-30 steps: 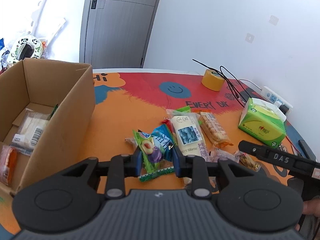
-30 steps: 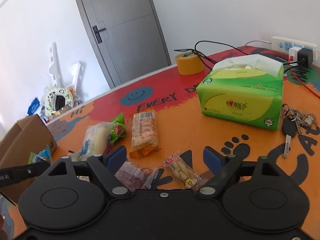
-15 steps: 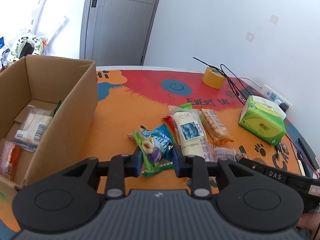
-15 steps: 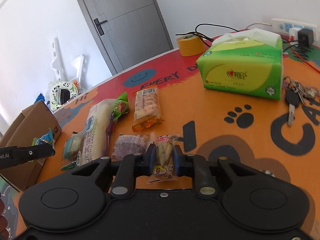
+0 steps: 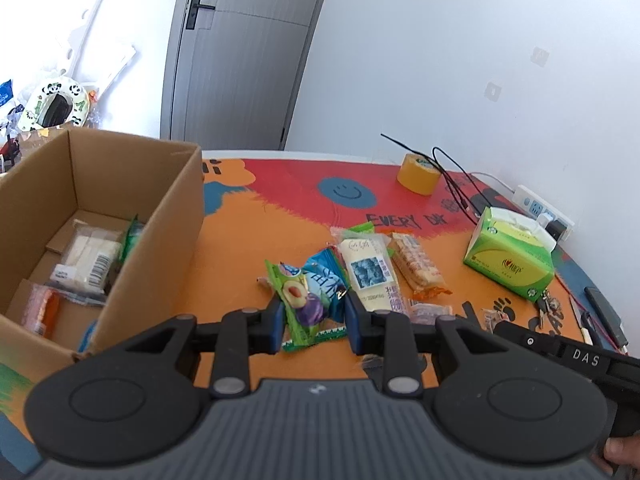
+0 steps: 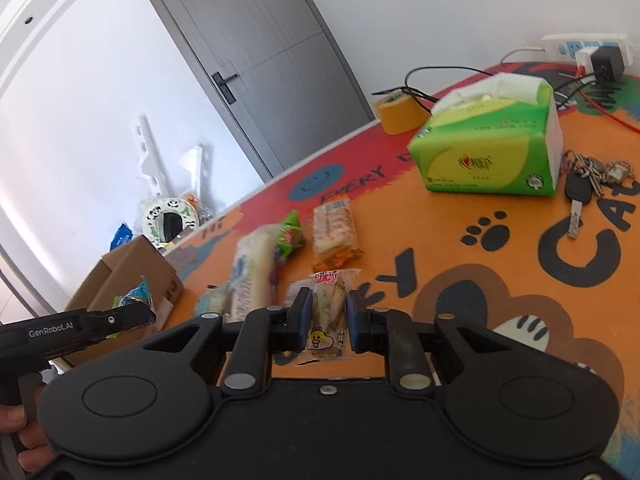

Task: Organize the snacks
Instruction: 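Carry the candy bag and cream snack with both grippers over the box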

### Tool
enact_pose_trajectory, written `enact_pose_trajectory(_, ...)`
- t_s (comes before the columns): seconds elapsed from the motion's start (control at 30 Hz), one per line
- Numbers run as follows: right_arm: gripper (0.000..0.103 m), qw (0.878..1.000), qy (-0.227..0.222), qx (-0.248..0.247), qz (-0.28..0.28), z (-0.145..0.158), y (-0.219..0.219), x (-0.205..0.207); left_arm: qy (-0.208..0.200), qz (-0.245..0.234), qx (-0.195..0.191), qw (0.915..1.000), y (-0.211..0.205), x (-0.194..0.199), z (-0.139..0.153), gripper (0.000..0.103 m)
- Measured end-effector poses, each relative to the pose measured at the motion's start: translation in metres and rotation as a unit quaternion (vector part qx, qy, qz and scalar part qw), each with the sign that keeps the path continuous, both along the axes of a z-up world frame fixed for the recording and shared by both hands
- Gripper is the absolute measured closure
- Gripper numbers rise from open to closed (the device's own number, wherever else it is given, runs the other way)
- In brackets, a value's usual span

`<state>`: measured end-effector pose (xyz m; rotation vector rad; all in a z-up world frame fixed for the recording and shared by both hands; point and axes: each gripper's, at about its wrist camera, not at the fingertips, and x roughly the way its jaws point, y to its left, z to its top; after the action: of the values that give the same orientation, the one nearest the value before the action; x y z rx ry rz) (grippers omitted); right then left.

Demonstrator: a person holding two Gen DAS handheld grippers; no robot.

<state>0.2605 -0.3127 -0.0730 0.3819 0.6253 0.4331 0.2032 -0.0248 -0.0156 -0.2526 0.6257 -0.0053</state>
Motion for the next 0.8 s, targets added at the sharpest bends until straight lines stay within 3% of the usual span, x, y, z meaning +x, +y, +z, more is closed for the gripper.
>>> enact_pose_trajectory(0.8, 0.083, 0.997, -0.061, 0.005, 0.053, 0.057, 0.085, -0.006, -0.072, 0.037, -0.013, 0.9967, 0.051, -0.036, 0.055, 0.074)
